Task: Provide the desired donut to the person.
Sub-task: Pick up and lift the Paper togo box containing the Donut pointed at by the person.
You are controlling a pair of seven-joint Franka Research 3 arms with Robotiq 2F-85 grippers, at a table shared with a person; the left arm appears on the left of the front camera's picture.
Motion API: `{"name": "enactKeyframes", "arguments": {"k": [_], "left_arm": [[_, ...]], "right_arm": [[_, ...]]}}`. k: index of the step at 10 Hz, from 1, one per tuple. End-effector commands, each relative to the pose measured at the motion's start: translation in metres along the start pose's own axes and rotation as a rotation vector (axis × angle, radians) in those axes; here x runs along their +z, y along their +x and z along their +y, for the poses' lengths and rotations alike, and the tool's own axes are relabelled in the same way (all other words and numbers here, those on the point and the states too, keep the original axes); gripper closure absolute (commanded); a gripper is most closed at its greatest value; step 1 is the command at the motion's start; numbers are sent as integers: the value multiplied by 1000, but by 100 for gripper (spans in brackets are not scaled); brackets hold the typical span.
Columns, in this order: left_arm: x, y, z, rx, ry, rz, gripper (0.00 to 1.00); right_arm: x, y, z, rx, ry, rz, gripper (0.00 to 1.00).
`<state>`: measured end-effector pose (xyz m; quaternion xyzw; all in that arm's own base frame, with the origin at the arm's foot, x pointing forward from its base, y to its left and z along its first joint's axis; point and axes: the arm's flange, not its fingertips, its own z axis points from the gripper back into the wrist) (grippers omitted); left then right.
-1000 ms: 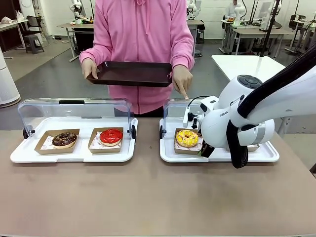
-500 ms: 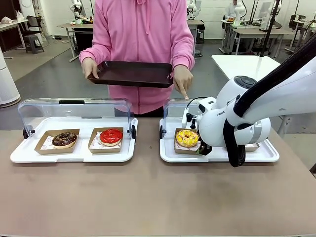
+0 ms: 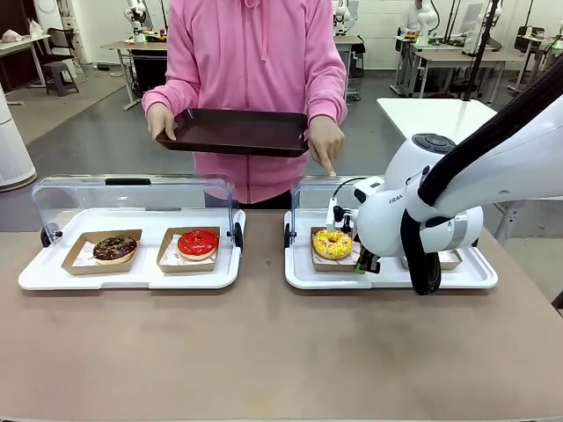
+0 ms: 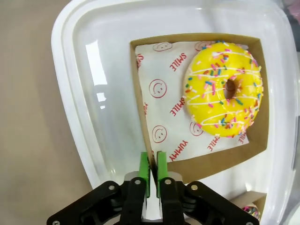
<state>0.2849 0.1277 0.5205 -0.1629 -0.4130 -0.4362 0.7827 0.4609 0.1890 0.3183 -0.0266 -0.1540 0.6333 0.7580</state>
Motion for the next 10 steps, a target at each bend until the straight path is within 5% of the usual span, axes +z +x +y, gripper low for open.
{"name": "enactKeyframes", "arguments": {"k": [1,5,8,10], "left_arm": [[1,-2,1,-16,-7,-11,0],[1,-2,1,-16,-7,-11,0],[1,-2,1,-16,-7,-11,0],[1,-2,1,-16,-7,-11,0]], "right_arm": [[0,8,-5,-4,18,-1,100],[55,-4,9,28,9,-5,100],[151,-43,62,11,72,29,100],[215,-68,96,76,190,-34,100]]}}
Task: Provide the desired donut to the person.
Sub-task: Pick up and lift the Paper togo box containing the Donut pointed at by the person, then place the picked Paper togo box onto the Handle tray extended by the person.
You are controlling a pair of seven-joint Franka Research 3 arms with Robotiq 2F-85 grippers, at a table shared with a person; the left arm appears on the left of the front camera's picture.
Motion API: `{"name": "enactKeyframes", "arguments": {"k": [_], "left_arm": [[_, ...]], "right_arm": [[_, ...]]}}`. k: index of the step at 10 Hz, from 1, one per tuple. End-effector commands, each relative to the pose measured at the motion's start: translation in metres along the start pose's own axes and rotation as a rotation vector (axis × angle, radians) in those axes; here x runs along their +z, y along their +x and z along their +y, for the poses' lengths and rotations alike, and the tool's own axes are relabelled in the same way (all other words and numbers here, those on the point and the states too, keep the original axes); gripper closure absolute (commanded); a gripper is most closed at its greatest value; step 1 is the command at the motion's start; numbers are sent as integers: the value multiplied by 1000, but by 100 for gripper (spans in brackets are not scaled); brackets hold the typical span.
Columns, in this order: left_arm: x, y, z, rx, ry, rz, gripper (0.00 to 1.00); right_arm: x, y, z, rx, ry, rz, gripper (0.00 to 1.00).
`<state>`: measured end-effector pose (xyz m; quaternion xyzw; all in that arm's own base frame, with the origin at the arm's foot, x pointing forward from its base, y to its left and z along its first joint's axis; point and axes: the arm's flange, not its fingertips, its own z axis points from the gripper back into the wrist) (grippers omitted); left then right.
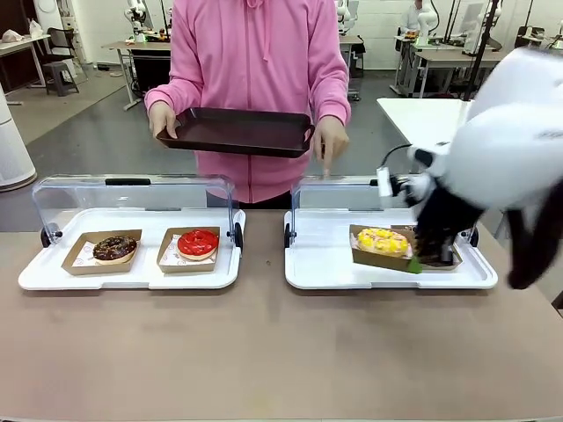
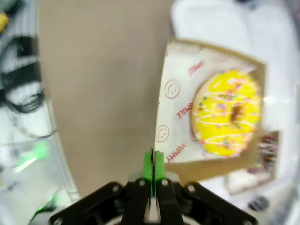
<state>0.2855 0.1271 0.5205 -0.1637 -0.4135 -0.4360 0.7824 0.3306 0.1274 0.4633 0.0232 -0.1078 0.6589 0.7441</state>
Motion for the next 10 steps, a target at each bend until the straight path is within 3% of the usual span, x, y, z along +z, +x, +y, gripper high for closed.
{"name": "enactKeyframes", "arguments": {"k": [1,4,5,6,10], "left_arm": [[2,-2,1,-17,-7,-9,0],[2,-2,1,-17,-7,-9,0],[2,-2,1,-17,-7,-9,0],[2,-2,1,-17,-7,-9,0],[2,-2,1,-17,-7,-9,0]], "right_arm": [[69,-29,48,80,-31,-91,100],[118,-44,91,219,-172,-132,100],[121,-37,84,229,-186,-175,100],[136,-37,84,175,-142,-125,100],[136,-37,84,175,-142,-125,100]]}}
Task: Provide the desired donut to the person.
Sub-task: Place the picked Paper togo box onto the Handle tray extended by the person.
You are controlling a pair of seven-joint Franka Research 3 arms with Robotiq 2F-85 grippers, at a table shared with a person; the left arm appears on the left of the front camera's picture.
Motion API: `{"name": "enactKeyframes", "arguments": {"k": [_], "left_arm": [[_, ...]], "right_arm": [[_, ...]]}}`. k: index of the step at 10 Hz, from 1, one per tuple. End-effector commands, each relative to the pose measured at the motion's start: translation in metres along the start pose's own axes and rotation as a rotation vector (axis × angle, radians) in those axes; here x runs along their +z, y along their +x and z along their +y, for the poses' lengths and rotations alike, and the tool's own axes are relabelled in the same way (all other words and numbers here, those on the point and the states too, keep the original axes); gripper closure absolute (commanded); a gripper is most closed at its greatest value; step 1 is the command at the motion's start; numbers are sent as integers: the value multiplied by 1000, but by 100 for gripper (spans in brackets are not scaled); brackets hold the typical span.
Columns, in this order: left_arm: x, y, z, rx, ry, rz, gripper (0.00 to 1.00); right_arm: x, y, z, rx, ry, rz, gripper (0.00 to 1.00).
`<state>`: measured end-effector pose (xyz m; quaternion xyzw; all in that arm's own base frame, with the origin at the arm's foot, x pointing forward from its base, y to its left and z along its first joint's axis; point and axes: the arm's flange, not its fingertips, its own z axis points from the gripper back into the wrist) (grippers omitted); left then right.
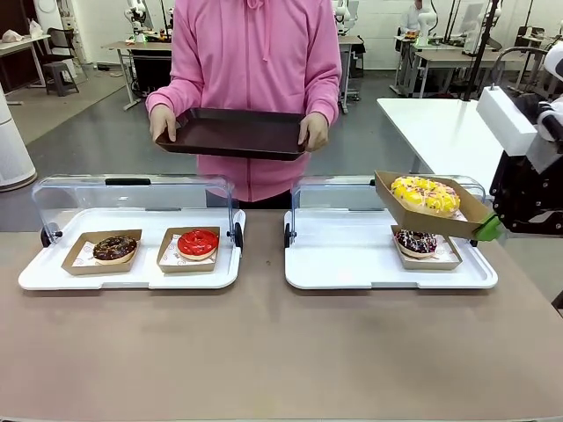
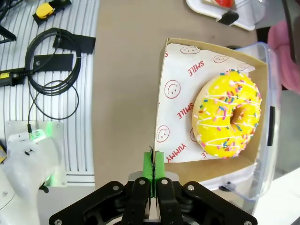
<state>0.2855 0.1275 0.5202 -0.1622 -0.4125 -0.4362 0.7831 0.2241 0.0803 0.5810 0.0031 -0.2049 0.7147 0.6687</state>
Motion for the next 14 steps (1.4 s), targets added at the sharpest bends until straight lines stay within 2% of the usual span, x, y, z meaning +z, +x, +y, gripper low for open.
{"name": "enactKeyframes", "arguments": {"k": [1,14], "left_arm": [[2,-2,1,-16,-8,-13,0],[2,-2,1,-16,-8,-13,0]], "right_arm": [[-1,-2,-1,-17,1,8,100],[-1,-2,-1,-17,1,8,100]]}}
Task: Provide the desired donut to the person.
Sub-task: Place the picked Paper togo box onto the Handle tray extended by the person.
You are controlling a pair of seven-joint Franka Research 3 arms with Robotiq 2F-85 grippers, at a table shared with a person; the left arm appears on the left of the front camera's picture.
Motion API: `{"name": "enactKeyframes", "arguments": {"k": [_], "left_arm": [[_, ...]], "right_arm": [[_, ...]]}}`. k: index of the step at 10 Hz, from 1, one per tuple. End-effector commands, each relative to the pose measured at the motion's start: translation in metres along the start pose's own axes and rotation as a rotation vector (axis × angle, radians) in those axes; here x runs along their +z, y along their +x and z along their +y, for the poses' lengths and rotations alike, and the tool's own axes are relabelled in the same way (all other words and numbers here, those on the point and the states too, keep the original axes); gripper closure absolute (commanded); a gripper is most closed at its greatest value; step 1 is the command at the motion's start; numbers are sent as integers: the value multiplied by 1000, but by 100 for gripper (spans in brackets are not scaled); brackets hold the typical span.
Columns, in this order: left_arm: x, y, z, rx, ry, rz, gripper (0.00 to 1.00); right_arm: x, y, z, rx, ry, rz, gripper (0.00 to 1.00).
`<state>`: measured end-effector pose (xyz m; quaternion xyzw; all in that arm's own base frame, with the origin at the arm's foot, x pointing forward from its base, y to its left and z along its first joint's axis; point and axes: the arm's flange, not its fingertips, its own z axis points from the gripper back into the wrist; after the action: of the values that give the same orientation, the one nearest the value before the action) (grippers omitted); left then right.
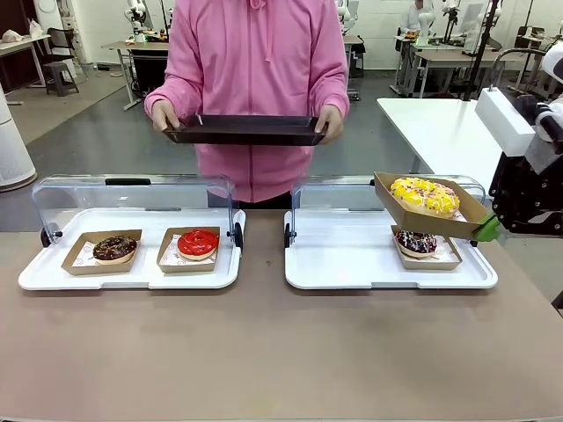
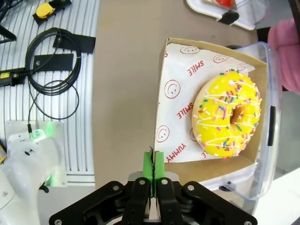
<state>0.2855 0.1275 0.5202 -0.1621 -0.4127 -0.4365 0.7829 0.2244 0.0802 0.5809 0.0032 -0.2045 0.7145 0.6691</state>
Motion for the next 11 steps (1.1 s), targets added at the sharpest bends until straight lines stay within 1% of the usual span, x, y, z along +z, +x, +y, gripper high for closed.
{"name": "enactKeyframes", "arguments": {"k": [1,11], "left_arm": [[2,-2,1,-15,-8,-13,0],[2,-2,1,-15,-8,-13,0]], "right_arm": [[0,-2,-1,-16,0,8,100],[0,-2,-1,-16,0,8,100]]}}
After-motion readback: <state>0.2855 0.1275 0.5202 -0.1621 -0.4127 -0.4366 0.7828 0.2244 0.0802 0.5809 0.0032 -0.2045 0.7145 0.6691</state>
